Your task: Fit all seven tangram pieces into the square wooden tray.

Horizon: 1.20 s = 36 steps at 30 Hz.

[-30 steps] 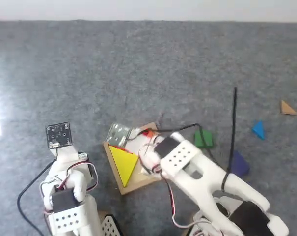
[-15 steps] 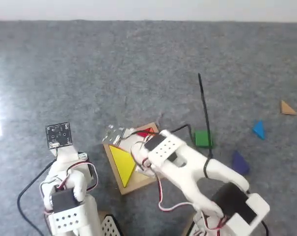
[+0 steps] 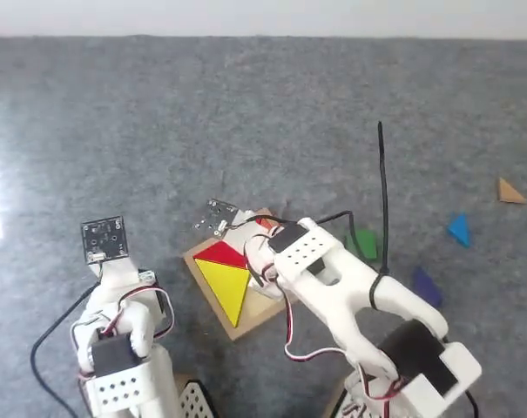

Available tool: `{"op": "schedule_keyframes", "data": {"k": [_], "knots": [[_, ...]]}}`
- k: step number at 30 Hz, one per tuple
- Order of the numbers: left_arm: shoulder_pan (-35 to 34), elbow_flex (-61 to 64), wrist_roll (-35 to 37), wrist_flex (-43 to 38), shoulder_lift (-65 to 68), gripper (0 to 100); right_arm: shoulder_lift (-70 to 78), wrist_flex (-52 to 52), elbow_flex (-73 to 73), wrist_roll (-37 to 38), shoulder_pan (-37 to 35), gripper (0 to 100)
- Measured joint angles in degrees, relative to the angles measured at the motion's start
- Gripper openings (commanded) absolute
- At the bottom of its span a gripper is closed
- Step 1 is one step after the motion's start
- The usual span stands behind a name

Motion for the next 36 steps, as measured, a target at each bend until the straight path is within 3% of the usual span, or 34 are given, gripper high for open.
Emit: {"op": "schedule_keyframes", "data": {"k": [8, 12, 19, 28, 32, 36], "knots": [[0.00, 0.00, 0.00, 0.00, 0.00, 1, -14.42, 10.99, 0.00, 2.99, -1.14, 5.0], [0.00, 0.00, 0.00, 0.00, 0.00, 1, -28.84, 17.41, 0.00, 3.16, 4.13, 5.2], [0.00, 0.00, 0.00, 0.00, 0.00, 1, -38.07, 27.34, 0.00, 4.22, 21.80, 5.0], [0.00, 0.00, 0.00, 0.00, 0.00, 1, -38.68, 31.03, -0.97, 18.90, 55.74, 5.0], [0.00, 0.00, 0.00, 0.00, 0.00, 1, -38.68, 26.81, 3.34, 20.04, 58.90, 5.2], [0.00, 0.00, 0.00, 0.00, 0.00, 1, -38.68, 17.14, 12.40, 16.62, 58.81, 6.5]]}}
